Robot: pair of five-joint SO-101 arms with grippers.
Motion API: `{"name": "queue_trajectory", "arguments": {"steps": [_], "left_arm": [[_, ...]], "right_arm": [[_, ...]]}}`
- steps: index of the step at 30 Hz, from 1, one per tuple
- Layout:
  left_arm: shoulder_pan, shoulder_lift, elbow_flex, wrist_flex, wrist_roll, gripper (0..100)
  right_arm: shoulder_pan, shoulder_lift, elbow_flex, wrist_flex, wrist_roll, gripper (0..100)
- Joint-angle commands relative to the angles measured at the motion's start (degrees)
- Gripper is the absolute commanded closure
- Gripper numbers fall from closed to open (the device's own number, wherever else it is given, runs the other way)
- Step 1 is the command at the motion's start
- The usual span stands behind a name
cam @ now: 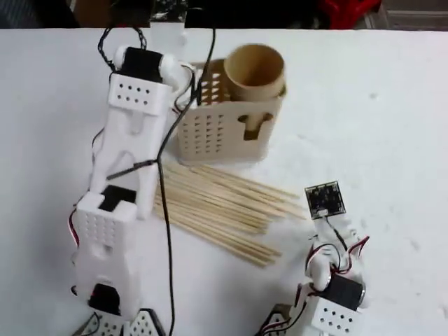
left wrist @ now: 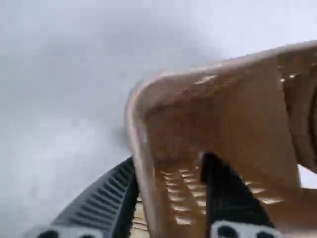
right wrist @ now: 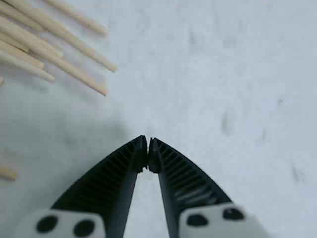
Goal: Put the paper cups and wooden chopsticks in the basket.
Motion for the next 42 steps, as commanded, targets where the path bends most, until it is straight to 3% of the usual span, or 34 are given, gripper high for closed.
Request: {"name": "queue_trajectory", "arguments": {"steps": [1, 13, 19, 24, 28, 30, 37, 40, 42], "left_arm": [[-1.4, -1.3, -2.5, -2.4, 0.4, 77], [-8.5, -10.1, -21.8, 0.2, -3.5, 78], [-11.4, -24.8, -16.9, 0.5, -3.8, 78], [-10.9, -47.3, 12.0, 0.2, -8.6, 78], [-11.5, -66.8, 44.3, -5.5, -13.0, 78], [-11.4, -76.2, 65.4, -13.5, -16.0, 78], [-17.5, -110.2, 135.6, -57.4, -27.3, 78], [-23.8, -124.9, 153.5, -66.3, -31.9, 78], [-27.9, -133.3, 157.0, -65.0, -32.4, 78]], "right_arm": [[-0.5, -0.2, 0.4, -0.6, 0.7, 97.8], [-0.5, -0.2, 0.4, -0.6, 0.7, 97.8], [-0.5, -0.2, 0.4, -0.6, 0.7, 97.8], [-0.5, -0.2, 0.4, -0.6, 0.7, 97.8], [-0.5, -0.2, 0.4, -0.6, 0.7, 97.8], [-0.6, -0.2, 0.4, -0.6, 0.7, 97.8], [-2.1, -0.3, 0.4, -0.6, 0.6, 97.7], [-2.2, -0.2, 0.4, -0.6, 0.6, 97.7], [-2.2, -0.2, 0.4, -0.6, 0.6, 97.7]]}}
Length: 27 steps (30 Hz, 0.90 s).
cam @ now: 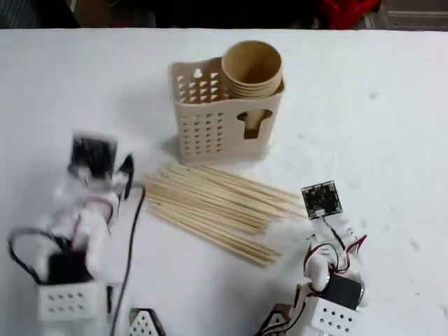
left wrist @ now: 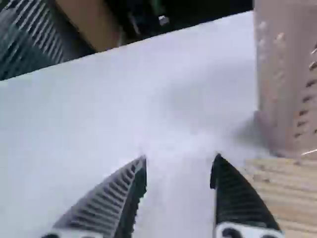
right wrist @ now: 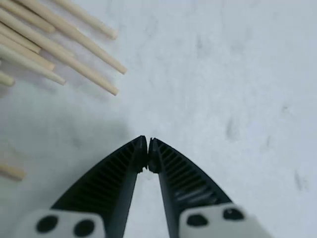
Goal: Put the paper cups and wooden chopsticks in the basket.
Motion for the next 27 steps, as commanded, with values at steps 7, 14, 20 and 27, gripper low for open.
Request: {"name": "queue_trajectory", "arguments": {"steps": [7, 14, 20, 27], "left_arm": [[-11.8, -22.4, 21.5, 6.2, -2.0, 78], [-12.2, -20.8, 21.5, 21.3, -3.5, 78], [-12.1, -22.4, 21.5, 28.8, -3.5, 78], [-12.1, -22.6, 21.5, 28.8, -3.3, 78]], "right_arm": [[-0.6, -0.3, 0.4, -0.6, 0.6, 97.7], [-0.5, -0.2, 0.4, -0.6, 0.4, 98.0], [-0.5, -0.2, 0.4, -0.6, 0.4, 98.0], [-0.5, -0.2, 0.5, -0.6, 0.4, 98.0]]}}
